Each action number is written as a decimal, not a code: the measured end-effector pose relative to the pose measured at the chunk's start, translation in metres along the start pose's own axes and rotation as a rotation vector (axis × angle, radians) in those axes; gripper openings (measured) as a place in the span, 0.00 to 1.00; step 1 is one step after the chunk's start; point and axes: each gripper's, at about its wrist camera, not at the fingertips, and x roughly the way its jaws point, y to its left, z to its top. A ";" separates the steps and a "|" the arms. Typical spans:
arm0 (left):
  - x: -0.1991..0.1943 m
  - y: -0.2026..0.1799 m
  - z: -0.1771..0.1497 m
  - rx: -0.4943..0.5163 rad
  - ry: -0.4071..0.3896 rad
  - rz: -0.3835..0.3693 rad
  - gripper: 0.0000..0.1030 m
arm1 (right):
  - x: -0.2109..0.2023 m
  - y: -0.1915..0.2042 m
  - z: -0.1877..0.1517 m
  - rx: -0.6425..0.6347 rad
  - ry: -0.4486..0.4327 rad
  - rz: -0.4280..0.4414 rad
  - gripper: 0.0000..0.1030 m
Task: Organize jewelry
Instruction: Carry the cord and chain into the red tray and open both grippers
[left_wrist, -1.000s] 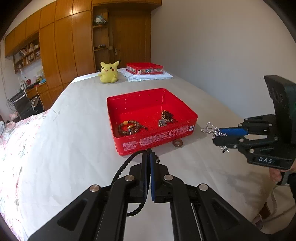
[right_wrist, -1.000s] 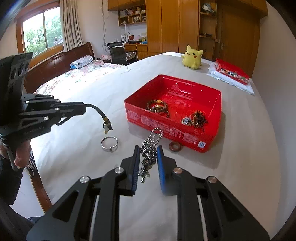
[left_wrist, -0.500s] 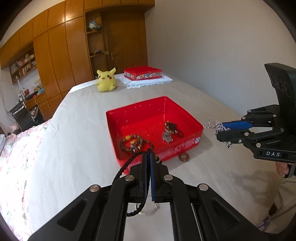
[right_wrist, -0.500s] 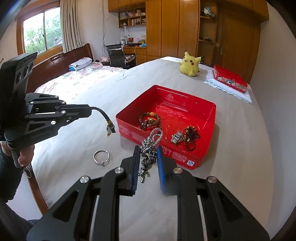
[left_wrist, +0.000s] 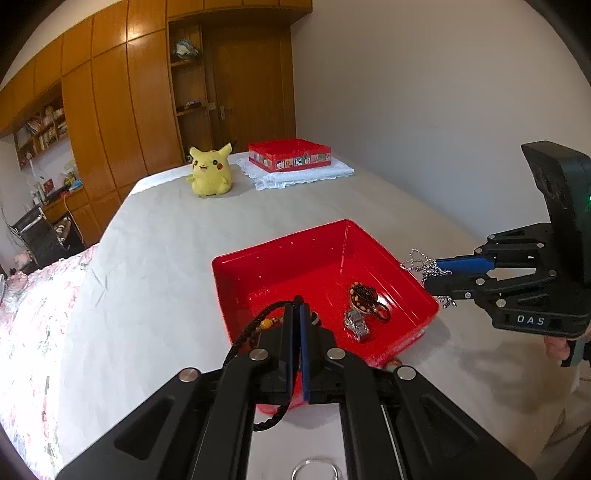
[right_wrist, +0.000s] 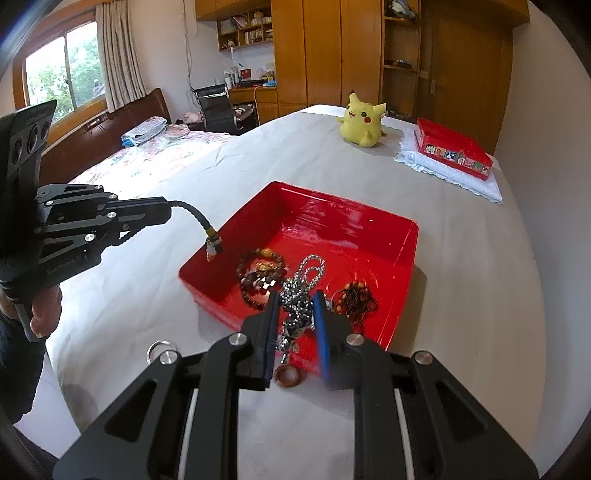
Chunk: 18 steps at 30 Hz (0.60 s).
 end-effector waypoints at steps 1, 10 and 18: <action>0.006 0.001 0.002 -0.001 0.006 -0.004 0.03 | 0.004 -0.001 0.002 0.001 0.003 0.001 0.16; 0.059 0.003 0.003 -0.013 0.078 -0.035 0.03 | 0.053 -0.017 0.012 0.011 0.073 -0.010 0.16; 0.105 0.006 -0.007 -0.035 0.151 -0.038 0.03 | 0.104 -0.033 0.009 0.040 0.162 -0.028 0.16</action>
